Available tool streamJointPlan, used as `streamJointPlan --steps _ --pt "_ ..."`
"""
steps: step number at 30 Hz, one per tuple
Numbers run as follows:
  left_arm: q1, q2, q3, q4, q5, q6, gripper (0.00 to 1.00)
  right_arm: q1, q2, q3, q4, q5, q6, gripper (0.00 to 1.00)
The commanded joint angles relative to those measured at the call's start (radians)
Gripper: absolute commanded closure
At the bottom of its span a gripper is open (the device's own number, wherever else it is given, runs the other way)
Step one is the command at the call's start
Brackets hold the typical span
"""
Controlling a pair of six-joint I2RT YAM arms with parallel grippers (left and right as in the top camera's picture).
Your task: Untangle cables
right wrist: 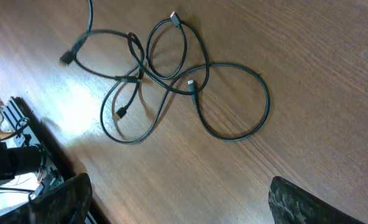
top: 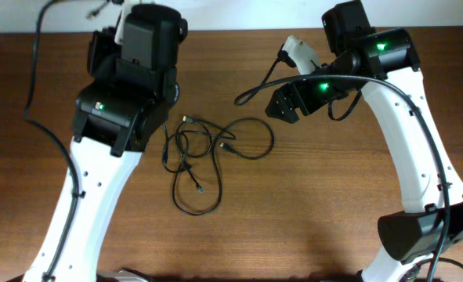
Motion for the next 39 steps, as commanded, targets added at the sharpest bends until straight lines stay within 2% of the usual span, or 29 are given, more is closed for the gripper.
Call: streamJointPlan --steps 1,4,8,9,10,12,15,17,19,23,27,29,32,35,39 --pt "-0.045 -0.009 0.02 0.136 -0.029 0.15 1.0 0.005 -0.004 -0.005 0.001 -0.007 -0.018 0.1" --pt "-0.088 -0.008 0.02 0.348 -0.028 0.284 1.0 0.005 -0.004 -0.005 0.002 -0.088 -0.117 0.1" --pt "-0.145 0.006 0.02 0.631 -0.024 0.453 1.0 0.004 -0.004 -0.005 0.019 -0.101 -0.122 0.1" --pt "-0.15 0.013 0.02 0.703 0.008 0.536 1.0 0.003 -0.004 -0.005 0.019 -0.099 -0.122 0.1" --pt "-0.148 0.021 0.02 0.745 0.072 0.642 1.0 0.003 -0.004 -0.005 0.015 -0.097 -0.122 0.1" --pt "-0.145 0.035 0.02 0.716 0.113 0.713 1.0 0.003 -0.004 -0.005 0.0 -0.097 -0.122 0.1" --pt "-0.134 0.069 0.007 0.253 0.167 0.49 1.0 0.003 -0.004 -0.005 -0.008 -0.097 -0.122 0.1" --pt "-0.113 0.122 -0.01 0.152 0.149 0.428 1.0 0.003 -0.004 -0.005 -0.016 -0.097 -0.122 0.1" --pt "-0.089 0.178 -0.01 0.127 0.086 0.383 1.0 0.003 -0.004 -0.005 -0.027 -0.097 -0.122 0.1" --pt "-0.034 0.222 -0.01 0.184 0.013 0.382 1.0 0.003 -0.004 -0.005 -0.033 -0.073 -0.122 0.1" --pt "0.08 0.222 -0.01 0.174 0.048 0.246 1.0 0.003 -0.004 -0.005 -0.034 -0.071 -0.122 0.1" --pt "0.161 0.222 -0.01 0.119 0.171 0.187 1.0 0.003 -0.004 -0.005 -0.034 -0.071 -0.122 0.1" --pt "0.331 0.222 -0.01 0.025 0.467 0.031 1.0 0.003 -0.004 -0.005 -0.034 -0.071 -0.122 0.1" --pt "0.513 0.229 -0.01 -0.016 0.723 -0.051 1.0 0.003 -0.004 -0.005 -0.034 -0.071 -0.122 0.1" --pt "0.666 0.29 -0.01 -0.042 0.765 -0.069 1.0 0.003 -0.004 -0.005 -0.034 -0.071 -0.122 0.1"
